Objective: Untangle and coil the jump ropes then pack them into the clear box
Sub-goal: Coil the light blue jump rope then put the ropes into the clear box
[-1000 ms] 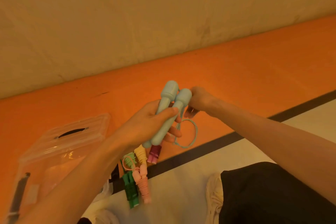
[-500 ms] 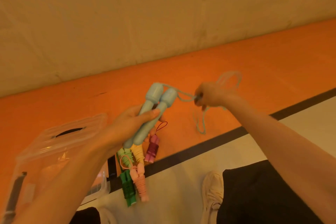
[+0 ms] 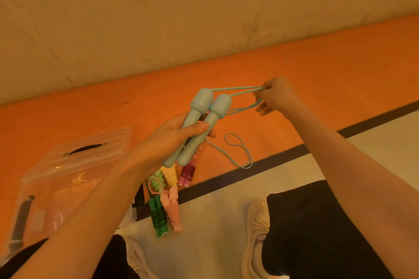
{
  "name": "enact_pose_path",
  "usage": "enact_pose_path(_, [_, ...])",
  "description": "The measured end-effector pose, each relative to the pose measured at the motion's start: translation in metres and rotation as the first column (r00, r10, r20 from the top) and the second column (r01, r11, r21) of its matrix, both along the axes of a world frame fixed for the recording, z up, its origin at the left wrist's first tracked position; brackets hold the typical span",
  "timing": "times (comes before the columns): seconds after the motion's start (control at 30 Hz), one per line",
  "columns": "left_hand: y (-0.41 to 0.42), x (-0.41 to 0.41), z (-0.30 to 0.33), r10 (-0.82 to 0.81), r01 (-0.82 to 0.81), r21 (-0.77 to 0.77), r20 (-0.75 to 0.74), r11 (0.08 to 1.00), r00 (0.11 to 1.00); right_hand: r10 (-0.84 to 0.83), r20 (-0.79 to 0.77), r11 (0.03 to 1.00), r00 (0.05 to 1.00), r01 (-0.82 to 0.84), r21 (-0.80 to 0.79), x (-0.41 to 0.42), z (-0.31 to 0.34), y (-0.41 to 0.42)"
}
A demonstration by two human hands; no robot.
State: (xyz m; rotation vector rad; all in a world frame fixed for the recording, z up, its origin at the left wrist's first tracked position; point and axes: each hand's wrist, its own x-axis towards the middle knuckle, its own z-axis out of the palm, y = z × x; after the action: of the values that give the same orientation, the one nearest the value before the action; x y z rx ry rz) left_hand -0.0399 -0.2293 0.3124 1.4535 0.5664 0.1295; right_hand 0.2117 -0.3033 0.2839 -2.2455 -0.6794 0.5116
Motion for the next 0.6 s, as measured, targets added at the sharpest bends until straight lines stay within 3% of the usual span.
enact_pose_path(0.03, [-0.001,0.001,0.001,-0.015,0.015,0.021,0.012,1.000,1.000,-0.052,0.161,0.997,0.986,0.041,0.070,0.003,0.006,-0.002])
enact_pose_path(0.1, [-0.003,0.004,0.002,-0.038,0.036,0.072,0.036,0.997,0.999,-0.241,0.536,0.917,0.809,0.009,0.399,0.006,0.020,-0.009])
enact_pose_path(0.17, [-0.002,0.006,0.003,-0.042,0.035,0.110,0.061,0.993,0.997,-0.372,0.668,0.759,0.644,-0.203,0.618,0.001,0.035,-0.016])
enact_pose_path(0.2, [0.000,0.006,0.004,-0.035,0.026,0.110,0.077,0.994,0.996,-0.365,0.714,0.746,0.597,-0.272,0.608,-0.001,0.039,-0.019])
enact_pose_path(0.27, [0.006,0.004,0.003,-0.001,-0.005,0.071,0.092,0.997,0.996,-0.166,0.779,0.882,0.604,-0.263,0.392,0.000,0.036,-0.020])
enact_pose_path(0.3, [0.008,0.002,0.002,0.011,-0.015,0.056,0.074,0.998,0.997,0.033,0.740,0.969,0.672,-0.202,0.140,0.002,0.032,-0.020])
enact_pose_path(0.33, [0.010,-0.001,0.001,0.012,-0.015,0.061,0.040,0.998,0.999,0.227,0.605,0.973,0.763,-0.149,-0.177,0.000,0.025,-0.020])
enact_pose_path(0.37, [0.010,-0.003,-0.002,0.005,-0.005,0.081,0.001,0.997,1.000,0.356,0.403,0.883,0.843,-0.163,-0.439,-0.007,0.019,-0.021])
enact_pose_path(0.4, [0.010,-0.004,-0.004,-0.010,0.014,0.103,-0.036,0.995,0.999,0.421,0.227,0.791,0.878,-0.234,-0.565,-0.014,0.012,-0.021])
enact_pose_path(0.47, [0.008,-0.004,-0.007,-0.055,0.066,0.125,-0.089,0.990,0.995,0.477,0.083,0.769,0.875,-0.370,-0.521,-0.025,0.003,-0.017])
enact_pose_path(0.6, [0.007,0.001,-0.010,-0.074,0.091,0.160,-0.108,0.983,0.991,0.497,0.165,0.868,0.852,-0.484,-0.116,-0.045,0.008,-0.002])
